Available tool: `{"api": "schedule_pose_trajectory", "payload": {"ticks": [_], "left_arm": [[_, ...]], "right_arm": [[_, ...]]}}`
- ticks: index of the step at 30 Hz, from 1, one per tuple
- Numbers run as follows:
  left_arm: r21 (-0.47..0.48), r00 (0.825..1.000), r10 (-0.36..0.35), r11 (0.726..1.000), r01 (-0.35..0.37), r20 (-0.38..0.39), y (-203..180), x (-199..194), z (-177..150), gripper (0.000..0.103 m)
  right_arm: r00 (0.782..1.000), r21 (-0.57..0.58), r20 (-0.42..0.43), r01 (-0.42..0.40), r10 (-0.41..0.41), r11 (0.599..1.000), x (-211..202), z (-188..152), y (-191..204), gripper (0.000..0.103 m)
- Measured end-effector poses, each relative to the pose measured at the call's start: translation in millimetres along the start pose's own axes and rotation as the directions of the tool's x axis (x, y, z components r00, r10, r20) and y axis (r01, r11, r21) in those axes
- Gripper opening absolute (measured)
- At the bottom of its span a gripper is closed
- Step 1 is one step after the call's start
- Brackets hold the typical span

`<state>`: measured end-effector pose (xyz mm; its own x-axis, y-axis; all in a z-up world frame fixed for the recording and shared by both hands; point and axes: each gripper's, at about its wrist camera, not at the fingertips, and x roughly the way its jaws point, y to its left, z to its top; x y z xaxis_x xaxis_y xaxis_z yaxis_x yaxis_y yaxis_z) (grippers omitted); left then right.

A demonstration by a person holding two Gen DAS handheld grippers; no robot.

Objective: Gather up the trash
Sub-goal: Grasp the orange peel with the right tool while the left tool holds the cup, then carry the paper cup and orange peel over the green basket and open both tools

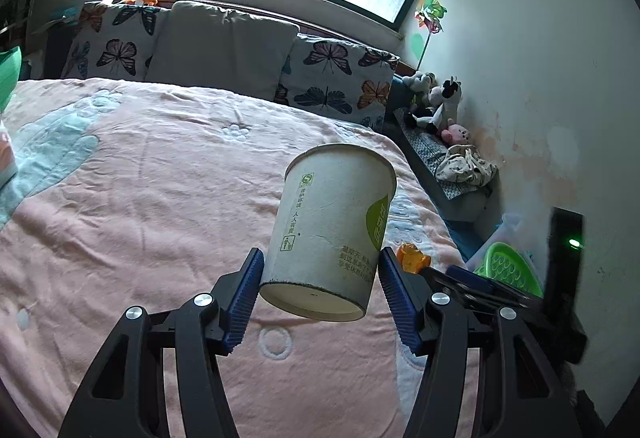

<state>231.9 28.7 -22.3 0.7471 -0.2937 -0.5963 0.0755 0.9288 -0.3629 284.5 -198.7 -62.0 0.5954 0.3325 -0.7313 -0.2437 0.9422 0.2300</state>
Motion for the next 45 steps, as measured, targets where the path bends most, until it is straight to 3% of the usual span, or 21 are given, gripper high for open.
{"api": "schedule_pose_trajectory", "payload": {"ticks": [9, 12, 18, 33, 45], "left_arm": [[-0.009, 1.0, -0.01, 1.0, 0.01, -0.004, 6.8, -4.0, -6.8, 0.057], [-0.01, 1.0, -0.011, 1.0, 0.011, -0.009, 7.2, -2.4, -8.6, 0.057], [-0.018, 1.0, -0.013, 1.0, 0.013, -0.014, 8.3, -1.9, -10.6, 0.057], [0.033, 0.999, -0.043, 0.999, 0.043, -0.017, -20.4, -12.2, -18.8, 0.057], [0.103, 0.991, -0.117, 0.987, 0.123, -0.065, -72.6, -6.1, -35.9, 0.057]], "right_arm": [[0.997, -0.009, -0.037, 0.067, -0.068, 0.998, 29.2, 6.7, 1.0, 0.061], [0.995, -0.025, -0.034, 0.096, -0.097, 0.995, 33.1, 6.2, 1.9, 0.055], [0.997, -0.003, -0.021, 0.08, -0.08, 0.997, 26.8, 6.2, -3.9, 0.043], [0.999, -0.008, 0.033, 0.026, -0.026, 1.0, -37.6, -20.3, -6.7, 0.039], [0.995, 0.03, 0.08, 0.049, -0.051, 0.998, -93.6, -45.3, -31.7, 0.039]]}}
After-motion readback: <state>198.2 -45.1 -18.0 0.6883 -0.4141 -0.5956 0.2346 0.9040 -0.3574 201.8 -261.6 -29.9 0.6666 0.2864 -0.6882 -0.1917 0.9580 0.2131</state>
